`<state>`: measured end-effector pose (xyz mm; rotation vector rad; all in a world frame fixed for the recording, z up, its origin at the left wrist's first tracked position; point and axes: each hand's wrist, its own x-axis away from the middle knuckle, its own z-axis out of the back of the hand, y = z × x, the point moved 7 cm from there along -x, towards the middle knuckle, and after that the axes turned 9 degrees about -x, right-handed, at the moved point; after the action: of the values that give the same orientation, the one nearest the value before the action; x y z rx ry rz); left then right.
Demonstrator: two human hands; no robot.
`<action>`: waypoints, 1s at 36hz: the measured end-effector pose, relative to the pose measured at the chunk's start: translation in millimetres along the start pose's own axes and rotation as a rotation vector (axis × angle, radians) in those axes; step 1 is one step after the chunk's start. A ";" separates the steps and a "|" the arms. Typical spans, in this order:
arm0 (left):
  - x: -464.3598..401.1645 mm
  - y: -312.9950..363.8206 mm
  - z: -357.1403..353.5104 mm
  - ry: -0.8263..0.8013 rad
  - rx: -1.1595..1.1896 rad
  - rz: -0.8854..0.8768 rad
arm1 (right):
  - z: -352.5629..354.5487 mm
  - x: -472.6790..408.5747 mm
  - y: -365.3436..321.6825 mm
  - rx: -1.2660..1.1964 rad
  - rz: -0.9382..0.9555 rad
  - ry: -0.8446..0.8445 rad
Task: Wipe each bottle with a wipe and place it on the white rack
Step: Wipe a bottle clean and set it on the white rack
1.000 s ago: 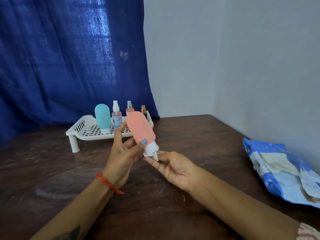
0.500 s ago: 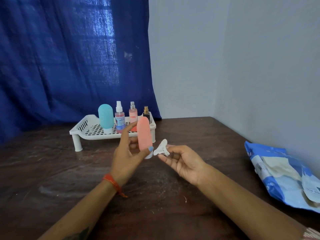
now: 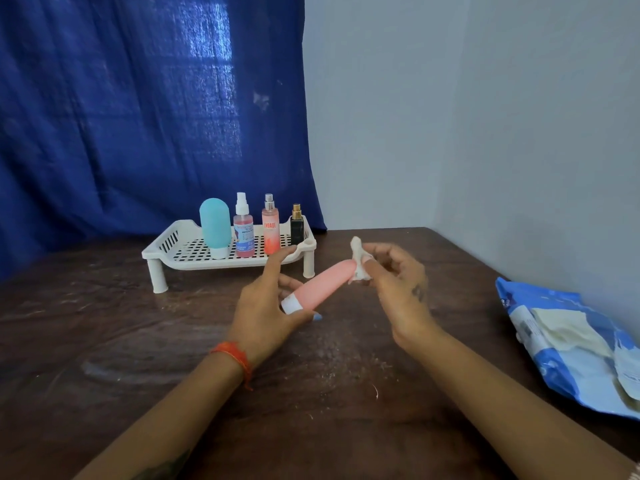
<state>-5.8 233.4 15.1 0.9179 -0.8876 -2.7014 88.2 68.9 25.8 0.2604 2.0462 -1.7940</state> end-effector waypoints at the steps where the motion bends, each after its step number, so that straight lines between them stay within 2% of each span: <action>1: 0.4 2.1 1.3 0.011 -0.015 -0.017 | -1.8 1.5 -6.7 0.084 0.113 -0.022; 4: 1.8 6.4 5.0 0.034 -0.083 -0.056 | -8.6 10.4 -22.4 0.346 0.437 -0.041; 6: 2.4 8.5 7.0 0.060 -0.132 -0.088 | -12.6 16.0 -28.1 0.459 0.563 -0.041; 9: 3.4 12.1 8.1 0.093 -0.195 -0.124 | -18.6 23.6 -32.2 0.570 0.671 -0.058; 14: 4.6 14.7 12.7 0.192 -0.253 -0.159 | -26.0 35.0 -32.1 0.605 0.748 -0.096; 24: 10.6 25.6 16.8 0.282 -0.193 -0.240 | -55.2 62.4 -30.2 0.582 0.789 -0.321; 28: 9.7 28.5 13.2 0.274 -0.286 -0.302 | -57.1 59.8 -31.2 0.633 0.825 -0.356; 30: 10.7 30.2 10.5 0.256 -0.338 -0.334 | -53.0 50.3 -30.8 0.650 0.791 -0.316; 36: 14.0 34.4 7.2 0.222 -0.467 -0.401 | -23.3 15.4 -25.1 0.646 0.558 -0.057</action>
<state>-22.8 204.4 32.7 1.3503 -0.0163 -2.8421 60.2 86.0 44.2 0.8528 1.1271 -1.9743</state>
